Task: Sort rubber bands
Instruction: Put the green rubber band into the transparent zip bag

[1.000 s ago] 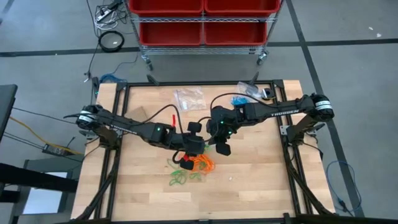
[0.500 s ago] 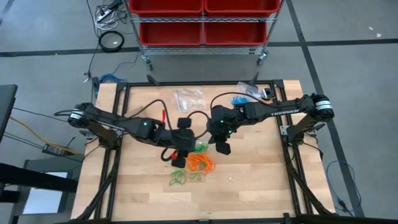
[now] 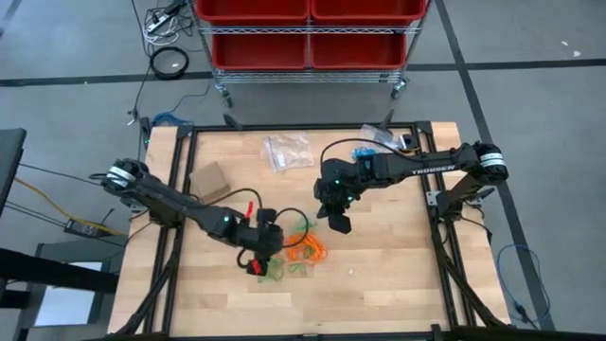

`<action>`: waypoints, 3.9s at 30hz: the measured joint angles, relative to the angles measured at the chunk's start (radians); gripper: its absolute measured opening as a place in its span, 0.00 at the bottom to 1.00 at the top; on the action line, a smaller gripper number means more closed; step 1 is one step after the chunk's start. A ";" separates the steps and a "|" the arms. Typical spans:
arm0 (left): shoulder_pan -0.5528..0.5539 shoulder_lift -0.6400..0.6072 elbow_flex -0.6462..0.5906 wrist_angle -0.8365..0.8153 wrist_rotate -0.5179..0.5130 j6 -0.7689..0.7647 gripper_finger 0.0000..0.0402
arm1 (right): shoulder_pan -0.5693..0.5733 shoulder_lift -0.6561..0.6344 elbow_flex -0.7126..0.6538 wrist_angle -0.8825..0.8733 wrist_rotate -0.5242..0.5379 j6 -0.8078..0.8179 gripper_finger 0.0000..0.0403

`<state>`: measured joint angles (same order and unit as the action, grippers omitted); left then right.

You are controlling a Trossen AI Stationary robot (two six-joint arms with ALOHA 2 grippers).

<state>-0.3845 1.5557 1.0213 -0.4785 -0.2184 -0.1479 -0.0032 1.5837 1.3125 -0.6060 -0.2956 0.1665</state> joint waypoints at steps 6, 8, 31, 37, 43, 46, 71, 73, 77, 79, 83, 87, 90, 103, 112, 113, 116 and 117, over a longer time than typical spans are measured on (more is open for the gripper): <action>0.030 0.000 -0.186 0.512 0.125 0.014 0.44 | -0.006 0.000 0.000 0.003 -0.014 0.014 0.00; 0.053 0.009 -0.204 0.556 0.194 0.015 0.41 | -0.008 0.000 0.000 0.003 -0.016 0.015 0.00; 0.167 0.293 -0.092 0.655 0.316 0.031 0.35 | -0.134 -0.099 -0.002 0.024 0.184 0.060 0.00; 0.192 0.297 -0.092 0.642 0.253 0.012 0.35 | -0.146 -0.147 -0.002 0.029 0.176 0.057 0.00; 0.223 0.297 -0.092 0.645 0.322 -0.014 0.32 | -0.145 -0.157 -0.002 0.029 0.176 0.053 0.00; 0.224 0.301 -0.092 0.644 0.358 -0.015 0.28 | -0.145 -0.157 -0.002 0.029 0.176 0.050 0.00; 0.211 0.422 0.119 0.399 0.340 0.068 0.20 | -0.136 -0.156 -0.002 0.027 0.168 0.048 0.00; 0.211 0.423 0.141 0.351 0.336 0.095 0.16 | -0.136 -0.156 -0.002 0.026 0.168 0.043 0.00; 0.205 0.416 0.183 0.223 0.272 0.160 0.02 | -0.134 -0.156 -0.002 0.025 0.168 0.041 0.00; 0.202 0.400 0.204 0.131 0.236 0.187 0.02 | -0.134 -0.156 -0.002 0.026 0.168 0.042 0.00; 0.199 0.343 0.250 0.028 0.191 0.221 0.01 | -0.134 -0.156 -0.002 0.023 0.168 0.041 0.00; 0.189 0.255 0.271 -0.027 0.155 0.226 0.01 | -0.134 -0.156 -0.002 0.021 0.168 0.040 0.00; 0.183 0.182 0.271 -0.047 0.144 0.223 0.00 | -0.129 -0.156 -0.002 0.021 0.168 0.037 0.00; 0.186 0.290 0.250 0.023 0.276 0.168 0.12 | -0.114 -0.156 -0.002 0.025 0.172 0.032 0.00; 0.195 0.405 0.250 0.057 0.265 0.170 0.23 | -0.114 -0.156 -0.002 0.013 0.172 0.023 0.00; 0.197 0.416 0.250 0.061 0.265 0.170 0.23 | -0.114 -0.156 -0.002 0.015 0.172 0.023 0.00; 0.201 0.433 0.250 0.092 0.253 0.165 0.23 | -0.114 -0.156 -0.002 0.014 0.172 0.023 0.00; 0.203 0.436 0.250 0.109 0.247 0.165 0.23 | -0.114 -0.156 -0.002 0.014 0.172 0.023 0.00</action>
<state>-0.1819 1.9917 1.2716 -0.3691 0.0285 0.0168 -0.1169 1.4277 1.3109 -0.5919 -0.1238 0.1890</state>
